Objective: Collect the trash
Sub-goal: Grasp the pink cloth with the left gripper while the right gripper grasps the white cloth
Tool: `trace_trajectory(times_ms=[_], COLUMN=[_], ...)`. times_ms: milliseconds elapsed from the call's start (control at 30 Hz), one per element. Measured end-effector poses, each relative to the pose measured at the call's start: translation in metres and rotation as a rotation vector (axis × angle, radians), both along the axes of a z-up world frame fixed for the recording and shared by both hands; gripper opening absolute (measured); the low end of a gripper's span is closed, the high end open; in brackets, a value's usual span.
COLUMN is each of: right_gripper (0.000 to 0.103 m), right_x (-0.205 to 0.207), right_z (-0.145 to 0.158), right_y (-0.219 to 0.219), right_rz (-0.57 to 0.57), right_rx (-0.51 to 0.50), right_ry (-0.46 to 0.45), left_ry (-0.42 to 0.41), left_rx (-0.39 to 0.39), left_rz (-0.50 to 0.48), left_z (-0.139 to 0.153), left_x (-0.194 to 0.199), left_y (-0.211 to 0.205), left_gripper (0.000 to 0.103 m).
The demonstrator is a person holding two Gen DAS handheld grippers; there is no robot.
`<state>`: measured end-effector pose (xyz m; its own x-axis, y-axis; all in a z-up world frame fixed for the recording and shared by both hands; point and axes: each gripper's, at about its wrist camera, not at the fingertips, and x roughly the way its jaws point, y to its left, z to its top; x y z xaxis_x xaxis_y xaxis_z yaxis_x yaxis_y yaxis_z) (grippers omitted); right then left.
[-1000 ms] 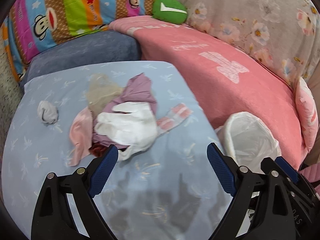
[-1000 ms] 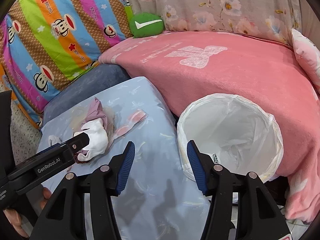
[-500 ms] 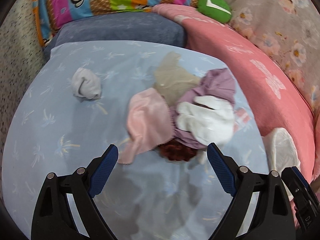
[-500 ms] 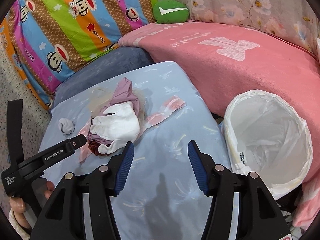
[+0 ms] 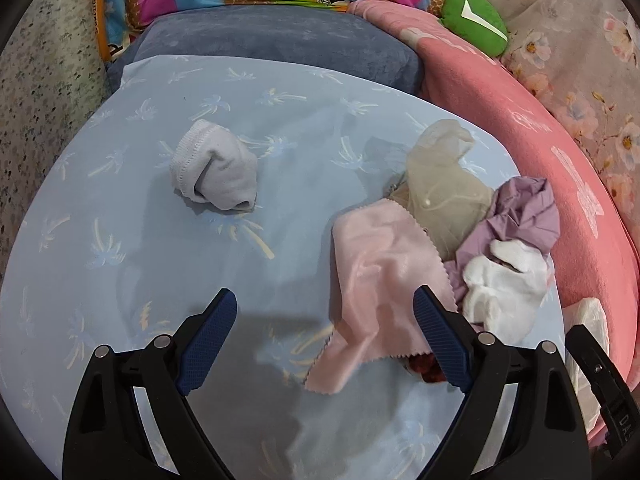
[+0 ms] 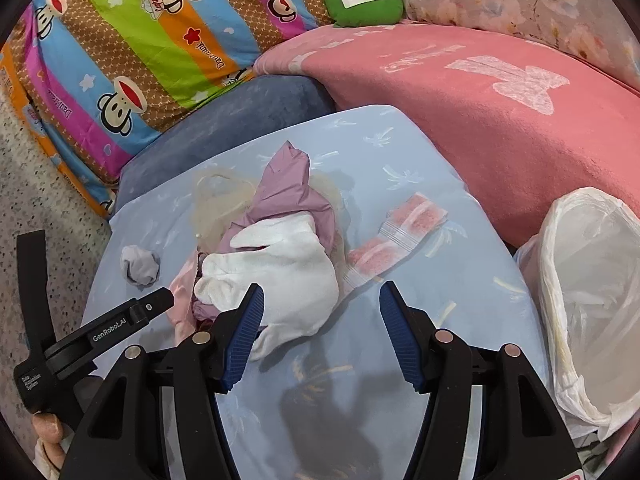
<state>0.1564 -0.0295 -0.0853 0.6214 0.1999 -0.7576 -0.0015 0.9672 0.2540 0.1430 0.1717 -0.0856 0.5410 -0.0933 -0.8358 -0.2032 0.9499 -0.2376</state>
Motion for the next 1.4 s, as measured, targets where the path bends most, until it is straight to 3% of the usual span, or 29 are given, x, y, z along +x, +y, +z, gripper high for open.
trace_trajectory(times_ms=[300,367,467,600,833,1133,1400], right_gripper=[0.059,0.055,0.038,0.021,0.007,0.005,0.005], right_x=[0.029,0.032,0.035,0.033,0.02,-0.009,-0.03], right_z=[-0.016,-0.021,-0.028,-0.032,-0.031,-0.016,0.02], right_y=[0.01,0.012,0.016,0.021,0.021,0.016,0.014], right_rz=[0.003,0.007,0.025,0.042,0.048,0.07,0.078], right_rx=[0.005,0.008,0.009,-0.007,0.007,0.039,0.055], right_ry=[0.031,0.043,0.065,0.072,0.069,0.048,-0.039], left_ry=[0.028,0.03,0.037,0.038,0.032,-0.008,-0.062], left_rx=[-0.048,-0.05,-0.057,-0.061,-0.06,-0.074,-0.064], left_rz=[-0.037,-0.048,-0.061,-0.069,-0.088,-0.091,-0.111], left_z=[-0.011,-0.013,-0.015,-0.016,-0.013,0.003,0.028], left_x=[0.013,0.013,0.013,0.01,0.006,-0.009,-0.023], left_y=[-0.001,-0.002,-0.002,-0.002,-0.009,-0.009,-0.017], left_gripper=[0.057,0.049,0.037,0.033,0.011,0.006,0.005])
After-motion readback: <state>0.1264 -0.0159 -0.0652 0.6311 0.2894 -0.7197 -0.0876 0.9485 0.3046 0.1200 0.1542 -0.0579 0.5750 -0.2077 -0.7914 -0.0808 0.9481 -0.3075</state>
